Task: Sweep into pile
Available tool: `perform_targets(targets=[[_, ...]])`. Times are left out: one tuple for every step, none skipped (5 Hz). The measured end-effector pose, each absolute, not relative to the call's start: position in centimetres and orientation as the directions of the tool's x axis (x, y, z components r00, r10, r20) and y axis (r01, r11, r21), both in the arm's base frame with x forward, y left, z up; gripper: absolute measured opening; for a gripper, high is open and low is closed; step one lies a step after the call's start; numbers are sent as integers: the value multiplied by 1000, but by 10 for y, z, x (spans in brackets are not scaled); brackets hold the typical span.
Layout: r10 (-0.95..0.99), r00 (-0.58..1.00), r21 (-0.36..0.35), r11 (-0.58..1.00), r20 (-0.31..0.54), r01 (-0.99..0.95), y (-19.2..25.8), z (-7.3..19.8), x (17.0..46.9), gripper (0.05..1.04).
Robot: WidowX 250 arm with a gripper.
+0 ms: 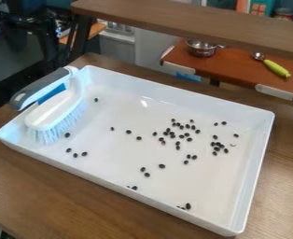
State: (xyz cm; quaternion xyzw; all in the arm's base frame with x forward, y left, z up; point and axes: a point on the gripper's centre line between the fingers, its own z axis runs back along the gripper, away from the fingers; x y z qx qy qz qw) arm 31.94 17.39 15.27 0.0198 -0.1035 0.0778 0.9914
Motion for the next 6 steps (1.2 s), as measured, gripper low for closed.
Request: perform_targets(targets=[[154,973,9,987,172,-158,173,140,319,1001],[165,979,-1,986,123,-166,174,130,318,1001],[178,980,-1,984,90,-179,176,121,321,1001],[160,985,22,987,67,-162,175,113,324,1001],[151,986,52,987,69,-155,181,107,326,1001],[143,988,75,986,65,-148,181,98,323,1001]])
